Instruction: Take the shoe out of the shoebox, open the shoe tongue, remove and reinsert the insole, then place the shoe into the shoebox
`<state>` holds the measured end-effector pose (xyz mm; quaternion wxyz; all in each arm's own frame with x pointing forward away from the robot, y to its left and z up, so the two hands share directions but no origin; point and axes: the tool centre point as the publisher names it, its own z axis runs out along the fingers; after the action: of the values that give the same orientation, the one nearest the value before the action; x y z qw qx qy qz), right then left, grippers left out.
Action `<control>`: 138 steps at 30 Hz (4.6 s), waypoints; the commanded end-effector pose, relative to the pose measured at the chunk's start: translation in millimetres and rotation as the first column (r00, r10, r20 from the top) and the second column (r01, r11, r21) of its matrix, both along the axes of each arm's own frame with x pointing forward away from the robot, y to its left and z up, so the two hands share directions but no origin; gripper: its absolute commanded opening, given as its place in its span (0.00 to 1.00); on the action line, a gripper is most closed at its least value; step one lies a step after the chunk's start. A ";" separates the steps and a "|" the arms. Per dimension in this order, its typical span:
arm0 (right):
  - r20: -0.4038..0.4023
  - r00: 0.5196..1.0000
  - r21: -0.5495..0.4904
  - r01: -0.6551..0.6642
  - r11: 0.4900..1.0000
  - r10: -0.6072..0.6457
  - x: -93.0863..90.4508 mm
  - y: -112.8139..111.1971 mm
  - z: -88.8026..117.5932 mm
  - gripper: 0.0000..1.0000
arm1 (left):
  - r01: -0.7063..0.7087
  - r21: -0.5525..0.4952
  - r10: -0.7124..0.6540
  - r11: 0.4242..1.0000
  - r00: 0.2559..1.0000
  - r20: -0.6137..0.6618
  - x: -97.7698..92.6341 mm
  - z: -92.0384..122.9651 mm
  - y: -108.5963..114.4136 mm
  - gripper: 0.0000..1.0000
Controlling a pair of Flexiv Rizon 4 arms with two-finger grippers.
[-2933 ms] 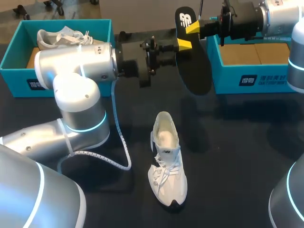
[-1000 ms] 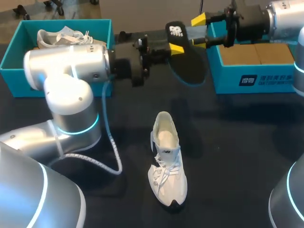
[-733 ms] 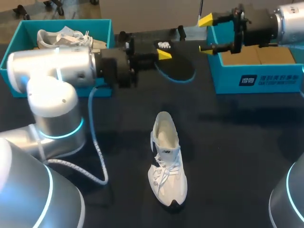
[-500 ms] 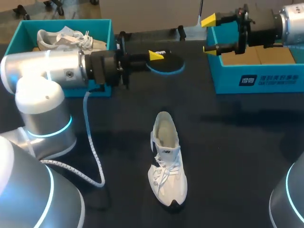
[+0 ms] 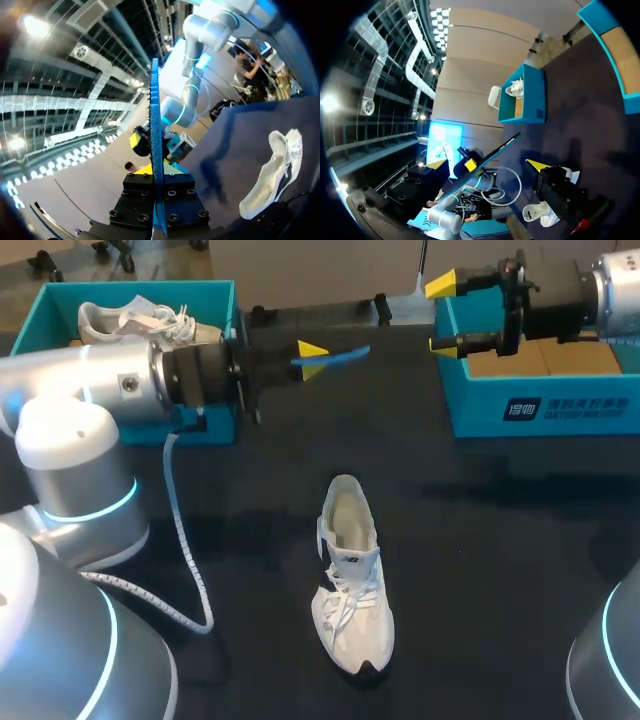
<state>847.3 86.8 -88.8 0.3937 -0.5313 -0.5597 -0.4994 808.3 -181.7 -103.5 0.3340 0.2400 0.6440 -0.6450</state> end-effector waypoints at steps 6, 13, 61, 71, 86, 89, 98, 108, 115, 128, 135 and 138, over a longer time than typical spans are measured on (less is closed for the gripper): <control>-0.002 1.000 -0.004 0.002 1.000 -0.002 -0.7 0.6 0.6 1.00 | -0.011 0.018 0.019 1.000 0.829 -0.558 0.5 6.2 4.7 0.00; -0.002 1.000 -0.004 0.002 1.000 -0.002 -0.7 0.6 0.6 1.00 | 0.029 -0.027 -0.040 0.999 0.748 -0.662 -0.9 4.5 2.7 0.00; -0.002 1.000 -0.004 0.002 1.000 -0.002 -0.7 0.6 0.6 1.00 | -0.172 -0.243 -0.292 0.955 -0.385 -0.876 28.8 -20.8 -22.0 0.00; 0.027 1.000 -0.128 -0.010 0.992 0.014 -0.8 -1.1 3.5 1.00 | -0.142 -0.239 -0.277 0.961 -0.496 -0.823 34.7 -29.8 -25.3 0.00; 0.081 0.996 -0.545 0.015 0.838 0.034 -8.0 20.5 43.5 1.00 | -0.129 -0.219 -0.252 0.967 -0.607 -0.754 39.8 -47.3 -35.9 0.00; 0.091 0.995 -0.622 0.027 0.783 0.037 -9.8 28.5 52.4 1.00 | -0.129 -0.219 -0.252 0.967 -0.607 -0.754 39.8 -47.3 -35.9 0.00; 0.086 0.996 -0.849 0.056 0.526 0.032 -15.1 60.6 71.1 1.00 | -0.129 -0.219 -0.252 0.967 -0.607 -0.754 39.8 -47.3 -35.9 0.00; 0.087 0.996 -0.949 0.082 0.303 0.005 -24.5 93.3 70.1 1.00 | -0.129 -0.219 -0.252 0.967 -0.607 -0.754 39.8 -47.3 -35.9 0.00; 0.087 0.996 -0.981 0.087 0.173 -0.011 -32.7 120.5 68.6 1.00 | -0.129 -0.219 -0.252 0.967 -0.607 -0.754 39.8 -47.3 -35.9 0.00; 0.071 0.995 -0.985 0.081 0.151 -0.070 -49.6 144.6 50.7 1.00 | -0.129 -0.219 -0.252 0.967 -0.607 -0.754 39.8 -47.3 -35.9 0.00; 0.091 0.990 -0.947 0.118 0.300 -0.104 -54.0 136.5 53.4 1.00 | -0.129 -0.219 -0.252 0.967 -0.607 -0.754 39.8 -47.3 -35.9 0.00; 0.085 0.989 -0.929 0.123 0.350 -0.120 -53.4 130.1 53.1 1.00 | -0.129 -0.219 -0.252 0.967 -0.607 -0.754 39.8 -47.3 -35.9 0.00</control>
<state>799.1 234.3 -32.1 -0.0595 -0.7050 -0.7032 -0.0707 848.6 -217.8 -150.2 -0.4523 -0.4631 0.4899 -0.5839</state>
